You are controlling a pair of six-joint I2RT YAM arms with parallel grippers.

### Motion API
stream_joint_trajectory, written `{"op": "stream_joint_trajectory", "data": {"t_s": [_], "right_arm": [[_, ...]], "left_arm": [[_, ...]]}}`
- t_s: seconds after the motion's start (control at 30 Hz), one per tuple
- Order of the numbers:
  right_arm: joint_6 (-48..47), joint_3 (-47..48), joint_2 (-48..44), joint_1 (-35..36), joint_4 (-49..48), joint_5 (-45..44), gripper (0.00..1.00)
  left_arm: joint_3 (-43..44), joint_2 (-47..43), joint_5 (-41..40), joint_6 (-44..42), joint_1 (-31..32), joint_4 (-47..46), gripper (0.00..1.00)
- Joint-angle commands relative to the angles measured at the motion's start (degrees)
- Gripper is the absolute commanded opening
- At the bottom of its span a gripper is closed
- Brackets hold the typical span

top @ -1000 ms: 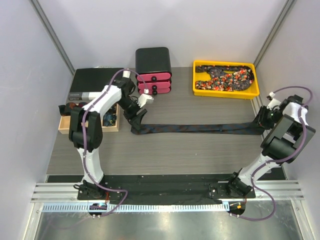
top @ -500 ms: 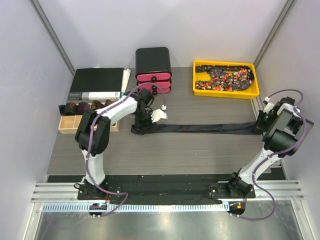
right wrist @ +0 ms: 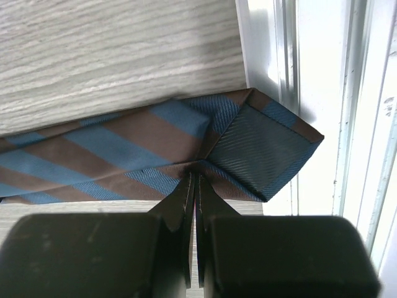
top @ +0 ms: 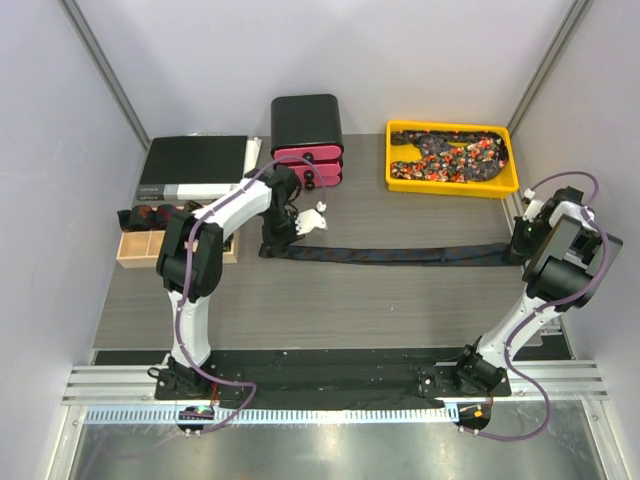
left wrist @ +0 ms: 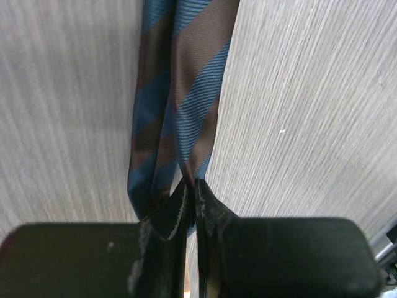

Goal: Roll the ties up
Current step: Flatten out the tie at the center of the board.

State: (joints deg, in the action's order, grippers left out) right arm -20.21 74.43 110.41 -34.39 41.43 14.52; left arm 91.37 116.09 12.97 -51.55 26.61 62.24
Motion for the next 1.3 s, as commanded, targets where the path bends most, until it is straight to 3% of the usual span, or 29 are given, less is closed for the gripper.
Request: {"op": "stream_joint_trajectory", "data": {"t_s": [0.0, 0.27, 0.47, 0.63, 0.83, 0.9, 1.0, 1.03, 1.07, 1.13, 1.23, 1.27], "right_arm": [[-1.33, -0.78, 4.46, 0.55, -7.06, -5.21, 0.06], [-2.03, -0.69, 4.9, 0.73, -7.68, -7.14, 0.06], [-2.91, 0.44, 4.73, 0.64, -7.77, -7.23, 0.05], [-4.83, 1.85, 1.49, 0.73, -5.84, -4.95, 0.07], [-9.5, 3.09, -7.56, 0.73, -0.3, 5.15, 0.18], [-11.87, 2.82, -12.13, 1.34, 1.02, 10.32, 0.27], [-14.94, 1.16, -17.32, 3.79, 1.2, 14.47, 0.4], [-15.56, 0.8, -18.55, 4.68, 1.2, 16.31, 0.42], [-16.09, 0.19, -19.7, 5.73, 1.11, 17.11, 0.44], [-16.09, -0.51, -23.3, 8.18, -0.47, 19.65, 0.48], [-14.95, -2.27, -27.86, 10.47, -5.82, 25.6, 0.72], [-14.95, -3.23, -28.84, 10.75, -7.14, 28.69, 0.99]], "left_arm": [[4.6, 0.97, 3.29, -1.8, -1.82, 5.79, 0.06], [8.29, 6.69, 0.22, -2.15, -3.49, 8.16, 0.05], [10.58, 10.72, -3.83, 3.9, -4.81, 4.05, 0.14], [11.2, 9.07, -1.21, 5.84, -5.87, 4.21, 0.41], [9.01, -1.2, 12.59, 4.7, -9.56, 5.27, 0.63], [3.92, -7.24, 15.22, 3.39, -10.7, 2.29, 0.72], [-7.41, -15.25, 16.9, 0.68, -11.4, -9.65, 0.81], [-10.57, -21.03, 18.48, 0.23, -11.58, -17.77, 0.83], [-16.17, -24.39, 19.28, 0.13, -11.58, -21.68, 0.99], [-20.43, -31.5, 21.82, 1.8, -11.67, -29.07, 1.0], [-24.04, -34.17, 24.9, 3.73, -11.14, -33.94, 1.0], [-24.92, -34.53, 24.91, 3.13, -10.88, -32.46, 1.0]]}}
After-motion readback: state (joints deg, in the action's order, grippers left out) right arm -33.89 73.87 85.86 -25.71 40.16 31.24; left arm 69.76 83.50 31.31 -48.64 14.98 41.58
